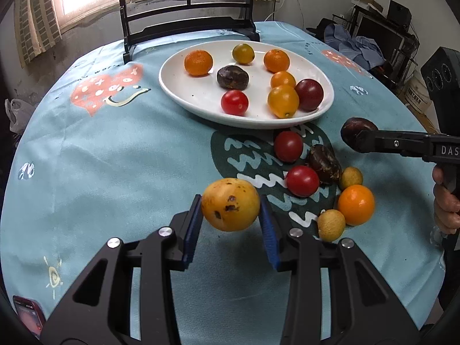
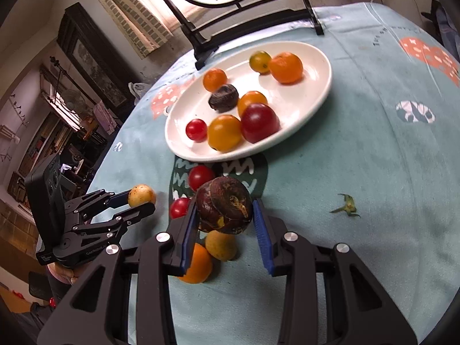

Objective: Organize fruits
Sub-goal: 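Grasp a dark passion fruit with the right tool while the left tool grasps a spotted yellow fruit, then carry both fruits over the white plate and open both tools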

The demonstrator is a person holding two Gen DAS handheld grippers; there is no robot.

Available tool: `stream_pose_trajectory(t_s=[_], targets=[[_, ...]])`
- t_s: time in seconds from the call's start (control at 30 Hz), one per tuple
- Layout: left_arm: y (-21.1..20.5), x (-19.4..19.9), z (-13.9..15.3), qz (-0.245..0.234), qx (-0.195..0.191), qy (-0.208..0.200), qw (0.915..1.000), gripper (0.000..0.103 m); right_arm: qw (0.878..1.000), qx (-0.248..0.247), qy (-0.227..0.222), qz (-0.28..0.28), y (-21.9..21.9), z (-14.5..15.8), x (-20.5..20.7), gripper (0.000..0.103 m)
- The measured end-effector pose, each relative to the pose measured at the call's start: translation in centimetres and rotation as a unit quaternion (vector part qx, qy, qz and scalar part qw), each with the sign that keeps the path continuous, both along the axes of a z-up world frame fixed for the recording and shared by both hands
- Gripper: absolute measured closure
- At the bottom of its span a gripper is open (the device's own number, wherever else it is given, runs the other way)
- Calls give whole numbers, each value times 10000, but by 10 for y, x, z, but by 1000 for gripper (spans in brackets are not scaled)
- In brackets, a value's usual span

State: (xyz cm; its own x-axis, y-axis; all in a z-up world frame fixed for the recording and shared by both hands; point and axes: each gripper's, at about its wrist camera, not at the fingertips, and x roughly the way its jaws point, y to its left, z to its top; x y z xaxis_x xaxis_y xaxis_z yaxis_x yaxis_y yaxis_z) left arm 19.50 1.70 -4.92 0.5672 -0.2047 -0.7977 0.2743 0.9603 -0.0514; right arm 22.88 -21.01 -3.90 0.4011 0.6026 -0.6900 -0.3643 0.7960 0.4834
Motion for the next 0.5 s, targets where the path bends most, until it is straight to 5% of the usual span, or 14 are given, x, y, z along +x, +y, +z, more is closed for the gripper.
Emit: stream_pose_trajectory(t_s=[0.23, 0.37, 0.5], targets=[[-2, -3, 14, 114, -142, -393, 9991, 63, 9978, -109, -650, -50, 10, 16, -6, 65], [-9, 14, 29, 336, -311, -653, 9968, 63, 9883, -587, -1325, -467, 23, 27, 2, 65], [-15, 41, 42, 544, -423, -890, 9936, 63, 9849, -622, -1409, -791, 28, 31, 30, 65]])
